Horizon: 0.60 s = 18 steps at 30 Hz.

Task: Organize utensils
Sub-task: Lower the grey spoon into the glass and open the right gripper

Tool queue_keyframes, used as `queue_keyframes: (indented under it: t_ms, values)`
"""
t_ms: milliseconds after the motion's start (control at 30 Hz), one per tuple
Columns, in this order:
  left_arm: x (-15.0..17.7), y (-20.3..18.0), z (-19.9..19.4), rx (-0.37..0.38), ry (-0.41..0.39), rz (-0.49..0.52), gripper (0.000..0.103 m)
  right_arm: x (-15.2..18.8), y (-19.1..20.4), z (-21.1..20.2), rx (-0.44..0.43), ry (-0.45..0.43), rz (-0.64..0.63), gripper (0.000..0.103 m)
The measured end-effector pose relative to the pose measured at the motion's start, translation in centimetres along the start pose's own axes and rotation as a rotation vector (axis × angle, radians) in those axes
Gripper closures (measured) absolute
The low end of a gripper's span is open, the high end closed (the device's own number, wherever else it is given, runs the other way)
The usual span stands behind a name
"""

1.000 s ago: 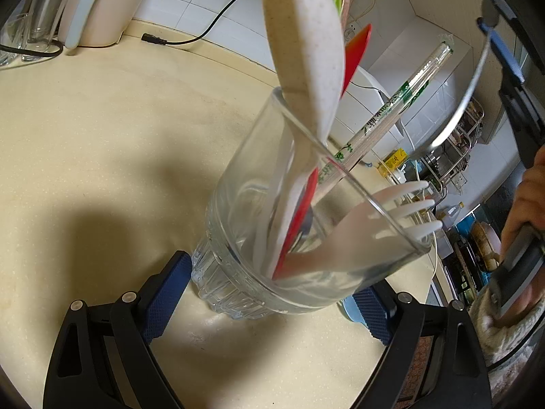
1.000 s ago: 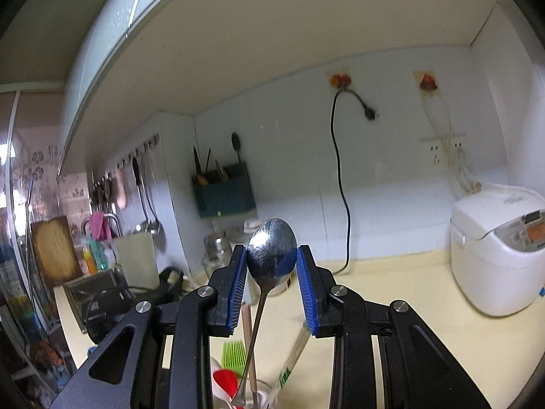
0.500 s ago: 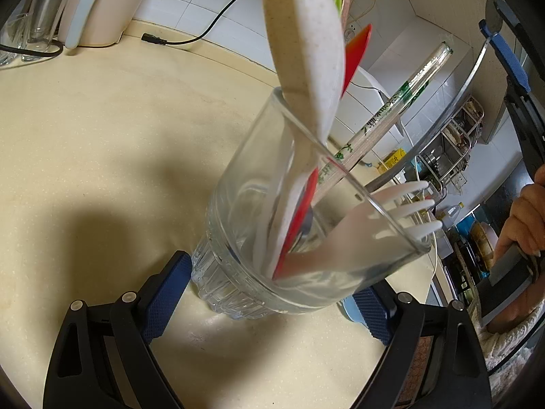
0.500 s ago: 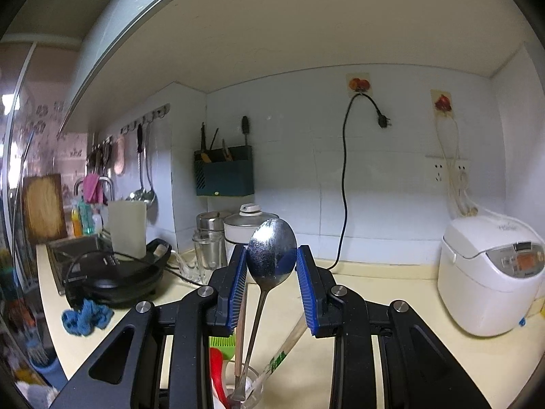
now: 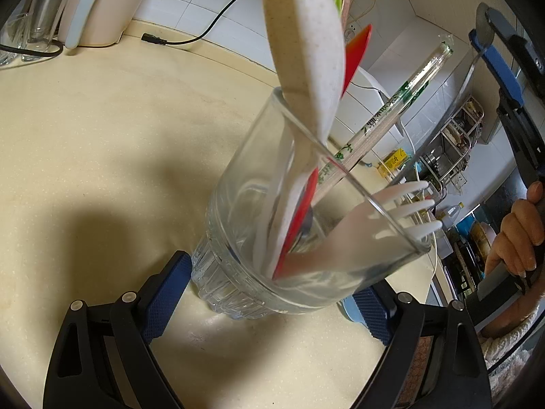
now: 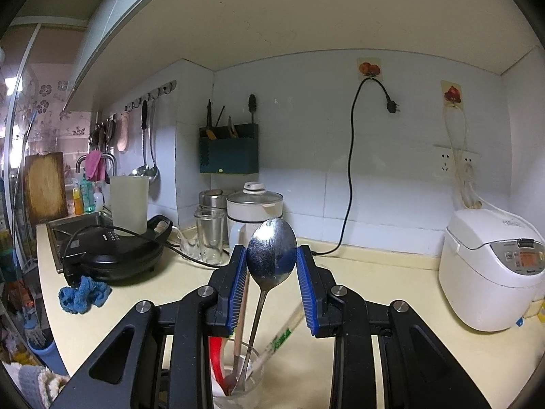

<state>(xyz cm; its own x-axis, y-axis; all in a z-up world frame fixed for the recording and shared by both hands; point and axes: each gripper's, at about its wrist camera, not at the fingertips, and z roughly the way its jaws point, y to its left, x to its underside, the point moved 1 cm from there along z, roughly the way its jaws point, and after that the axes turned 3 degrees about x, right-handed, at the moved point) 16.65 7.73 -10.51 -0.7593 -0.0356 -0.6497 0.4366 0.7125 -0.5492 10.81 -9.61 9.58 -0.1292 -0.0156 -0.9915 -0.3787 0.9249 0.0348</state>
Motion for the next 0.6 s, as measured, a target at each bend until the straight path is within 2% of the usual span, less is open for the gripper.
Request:
queue_keyframes:
  t_ms: [300, 600]
  values:
    - [0.0, 0.0, 0.0, 0.000, 0.000, 0.000, 0.011, 1.5, 0.8, 1.7, -0.034, 0.092, -0.015, 0.073]
    - [0.0, 0.0, 0.0, 0.000, 0.000, 0.000, 0.011, 2.5, 1.4, 2.9, -0.029, 0.150, -0.027, 0.073]
